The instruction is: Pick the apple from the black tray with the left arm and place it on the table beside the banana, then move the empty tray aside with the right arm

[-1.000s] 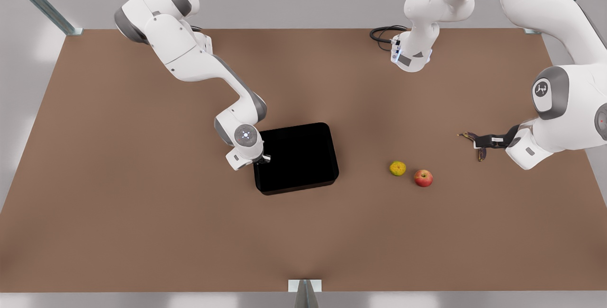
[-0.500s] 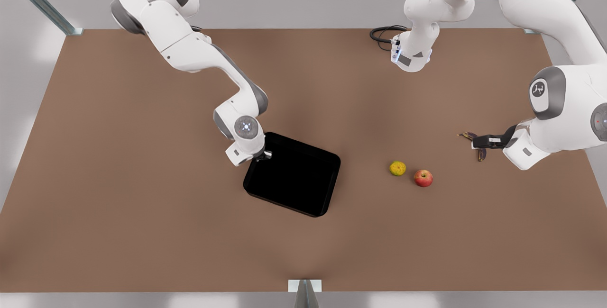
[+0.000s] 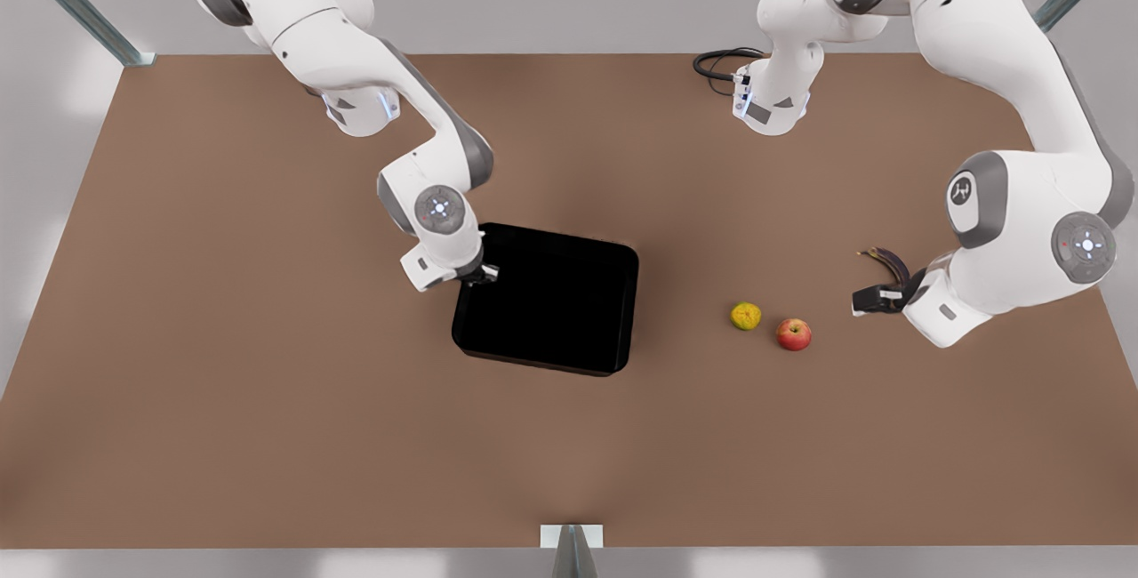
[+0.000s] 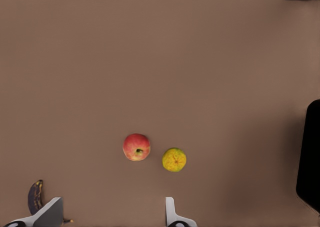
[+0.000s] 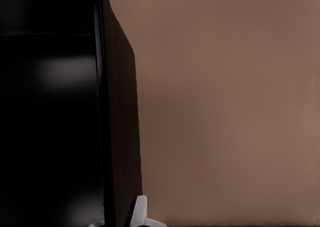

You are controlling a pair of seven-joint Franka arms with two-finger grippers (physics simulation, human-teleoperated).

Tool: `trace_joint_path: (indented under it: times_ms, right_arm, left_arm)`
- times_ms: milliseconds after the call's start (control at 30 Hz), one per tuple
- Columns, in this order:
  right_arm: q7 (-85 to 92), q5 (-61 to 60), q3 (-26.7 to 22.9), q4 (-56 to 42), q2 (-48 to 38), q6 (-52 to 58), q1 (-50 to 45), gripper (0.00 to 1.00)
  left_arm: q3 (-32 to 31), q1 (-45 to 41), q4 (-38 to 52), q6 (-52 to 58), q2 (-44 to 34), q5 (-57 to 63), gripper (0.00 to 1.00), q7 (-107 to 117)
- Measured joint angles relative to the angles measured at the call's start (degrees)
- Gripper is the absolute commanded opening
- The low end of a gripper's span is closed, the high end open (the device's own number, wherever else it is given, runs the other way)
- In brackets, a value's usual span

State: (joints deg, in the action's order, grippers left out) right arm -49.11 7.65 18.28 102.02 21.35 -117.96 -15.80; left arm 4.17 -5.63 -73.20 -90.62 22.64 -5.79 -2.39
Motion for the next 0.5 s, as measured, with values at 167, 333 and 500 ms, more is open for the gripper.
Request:
trace_joint_path:
  times_ms: [167, 333, 500]
  right_arm:
    - [2.57, -2.60, -0.52, -0.07, -2.66, 4.29, 3.32, 0.17]
    - [7.04, -4.15, -3.47, -2.53, -4.51, 10.11, 5.62, 0.17]
    - [13.49, -5.45, -10.03, -6.05, -4.63, 16.05, 5.86, 0.17]
  left_arm:
    - [0.29, -0.51, 0.04, -3.29, 0.44, -0.04, 1.00, 0.32]
    - [0.30, -0.67, 0.04, -5.42, 0.72, 0.14, 1.00, 0.65]
    - [0.39, -0.61, 0.04, -6.34, 0.72, 0.21, 1.00, 0.87]
